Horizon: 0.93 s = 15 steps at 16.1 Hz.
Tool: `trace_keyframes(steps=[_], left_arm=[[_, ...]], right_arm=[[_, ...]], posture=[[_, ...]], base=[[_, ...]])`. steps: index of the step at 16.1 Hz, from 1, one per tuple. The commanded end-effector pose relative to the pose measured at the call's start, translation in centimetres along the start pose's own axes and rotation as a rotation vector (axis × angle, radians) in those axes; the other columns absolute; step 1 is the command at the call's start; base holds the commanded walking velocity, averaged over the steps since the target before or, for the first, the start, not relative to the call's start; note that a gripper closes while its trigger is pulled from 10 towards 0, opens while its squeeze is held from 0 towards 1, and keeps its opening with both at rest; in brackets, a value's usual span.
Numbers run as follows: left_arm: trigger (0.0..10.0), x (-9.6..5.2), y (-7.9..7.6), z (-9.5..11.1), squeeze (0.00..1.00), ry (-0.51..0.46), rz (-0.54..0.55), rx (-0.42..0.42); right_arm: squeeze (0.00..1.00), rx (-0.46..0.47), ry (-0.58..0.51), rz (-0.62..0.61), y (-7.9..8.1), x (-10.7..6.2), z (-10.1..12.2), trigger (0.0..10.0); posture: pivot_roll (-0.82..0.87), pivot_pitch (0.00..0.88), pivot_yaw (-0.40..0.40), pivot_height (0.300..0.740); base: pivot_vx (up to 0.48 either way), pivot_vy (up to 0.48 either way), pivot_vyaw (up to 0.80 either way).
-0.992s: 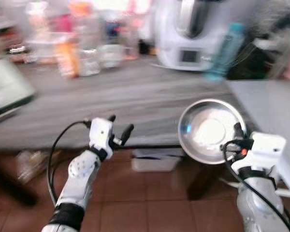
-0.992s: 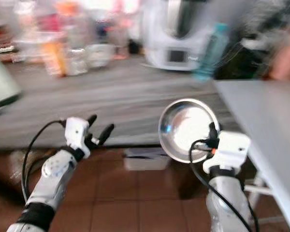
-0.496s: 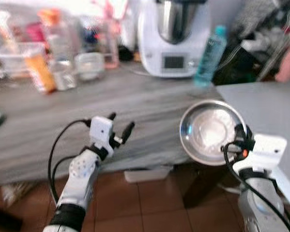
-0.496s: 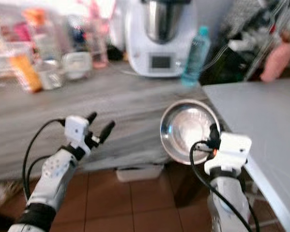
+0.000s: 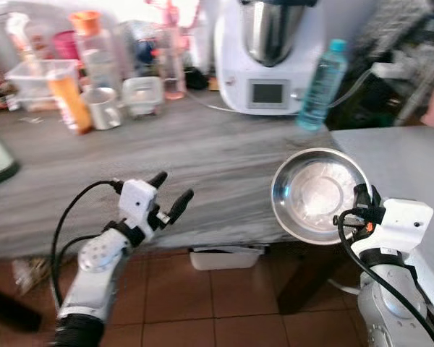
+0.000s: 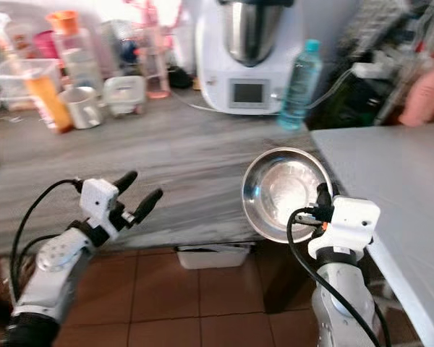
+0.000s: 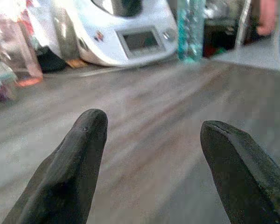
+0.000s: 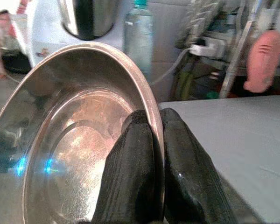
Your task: Setting the table
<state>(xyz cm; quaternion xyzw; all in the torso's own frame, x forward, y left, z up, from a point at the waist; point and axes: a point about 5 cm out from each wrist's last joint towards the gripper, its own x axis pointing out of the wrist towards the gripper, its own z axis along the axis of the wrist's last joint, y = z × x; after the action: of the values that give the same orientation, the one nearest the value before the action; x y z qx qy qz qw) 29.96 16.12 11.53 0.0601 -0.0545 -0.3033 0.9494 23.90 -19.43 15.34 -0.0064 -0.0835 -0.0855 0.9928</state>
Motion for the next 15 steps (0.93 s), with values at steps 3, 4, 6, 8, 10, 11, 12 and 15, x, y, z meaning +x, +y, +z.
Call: trace_keyframes(steps=[3,4,6,8,10,11,12,15], left_arm=[[10.0,0.3,1.0,1.1,0.00,0.018,-0.141,0.029],[10.0,0.4,1.0,1.4,0.00,0.019,-0.174,0.024],[10.0,0.4,0.9,1.6,0.00,0.029,-0.248,0.045],[10.0,0.3,0.5,1.7,0.00,0.058,-0.345,0.053],[10.0,0.1,0.2,1.5,0.00,0.087,-0.410,0.066],[10.0,0.1,0.2,1.4,0.00,0.096,-0.423,0.066],[10.0,0.0,0.2,1.3,0.00,0.104,-0.434,0.074],[10.0,0.1,0.2,1.3,0.00,0.099,-0.428,0.067]], right_arm=[[0.00,0.036,-0.024,0.016,0.3,0.6,0.6,10.0],[0.00,0.061,-0.030,0.010,0.3,0.9,0.7,10.0],[0.00,0.102,-0.030,-0.002,0.2,1.3,0.8,10.0],[0.00,0.259,0.006,-0.032,0.4,2.0,0.3,10.0],[0.00,0.371,0.025,-0.042,0.8,2.7,0.0,10.0],[0.00,0.412,0.040,-0.042,1.1,3.0,-0.2,10.0],[0.00,0.466,0.062,-0.048,1.4,3.1,-0.5,10.0],[0.00,0.519,0.123,-0.007,2.4,2.9,-1.6,10.0]], posture=[[0.11,0.095,-0.012,0.740],[0.11,0.095,-0.012,0.740],[0.11,0.096,-0.006,0.740],[0.12,0.094,-0.005,0.740],[0.12,0.093,-0.005,0.740],[0.13,0.091,-0.010,0.740],[0.13,0.091,-0.010,0.740],[0.13,0.089,-0.013,0.740]], base=[[0.000,0.000,0.00],[0.000,0.000,0.00],[0.000,0.000,0.00],[0.000,0.000,0.00],[0.000,0.000,0.00],[0.000,0.000,0.00],[0.000,0.000,0.00],[0.000,0.000,0.00]])
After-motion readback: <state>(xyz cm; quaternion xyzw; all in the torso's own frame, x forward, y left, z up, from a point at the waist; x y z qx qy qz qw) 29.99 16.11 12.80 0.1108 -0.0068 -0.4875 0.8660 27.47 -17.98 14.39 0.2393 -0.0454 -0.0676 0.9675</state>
